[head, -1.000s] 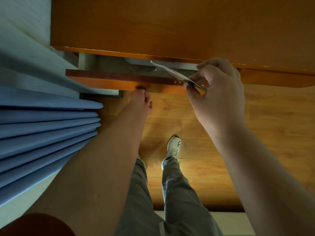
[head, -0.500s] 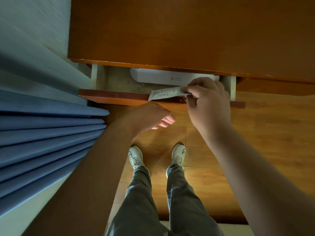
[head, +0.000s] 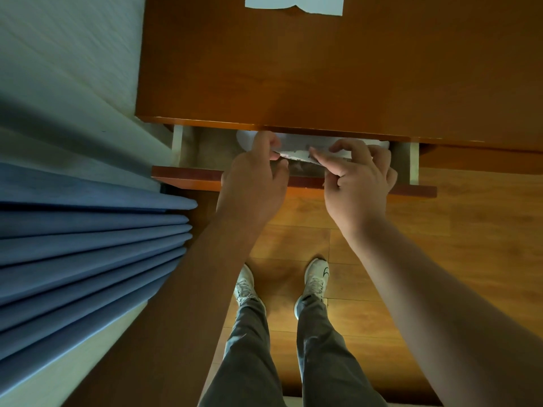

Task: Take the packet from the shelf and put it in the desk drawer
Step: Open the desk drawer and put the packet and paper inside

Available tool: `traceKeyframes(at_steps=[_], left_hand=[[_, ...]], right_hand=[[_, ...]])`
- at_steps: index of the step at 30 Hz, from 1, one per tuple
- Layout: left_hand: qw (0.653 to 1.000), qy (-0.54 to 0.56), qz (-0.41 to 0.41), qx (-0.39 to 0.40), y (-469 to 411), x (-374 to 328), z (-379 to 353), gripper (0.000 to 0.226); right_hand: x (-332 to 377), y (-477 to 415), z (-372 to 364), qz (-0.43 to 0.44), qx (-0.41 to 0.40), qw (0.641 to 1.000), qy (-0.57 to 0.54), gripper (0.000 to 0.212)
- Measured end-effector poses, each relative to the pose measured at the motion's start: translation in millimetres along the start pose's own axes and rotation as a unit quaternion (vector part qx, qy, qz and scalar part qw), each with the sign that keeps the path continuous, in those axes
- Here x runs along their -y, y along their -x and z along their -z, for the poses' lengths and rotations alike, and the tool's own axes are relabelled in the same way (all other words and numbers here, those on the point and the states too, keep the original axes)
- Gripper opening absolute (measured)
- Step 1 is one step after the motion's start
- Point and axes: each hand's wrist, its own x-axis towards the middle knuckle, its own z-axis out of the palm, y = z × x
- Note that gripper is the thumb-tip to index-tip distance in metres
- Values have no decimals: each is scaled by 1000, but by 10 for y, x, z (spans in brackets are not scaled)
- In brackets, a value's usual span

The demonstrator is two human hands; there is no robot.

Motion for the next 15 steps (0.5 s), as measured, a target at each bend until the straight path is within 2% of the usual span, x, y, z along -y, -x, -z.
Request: traceKeyframes(at_steps=[2,8,10,13,15], left_hand=[[999,-37,-4,18,-2,62,-65,43],[998,-54,-13,3,-18,89,-95,39],[998,-32,-54,-32,33,99,-73,33],[982,-42,-121,-142,167,120,-70,23],[973,-47,-131,-186,235,111,-85,22]], right_hand=[[-15,-31,-28,-10,7,1000,-7,41],[-65,-96,-12,33,-9,994,-108,34],[-77,-85,10,57,-40,991,-110,27],[-110,-37,29,100,-113,982,-116,19],[-124,-11,13,116,-139,975,-129,19]])
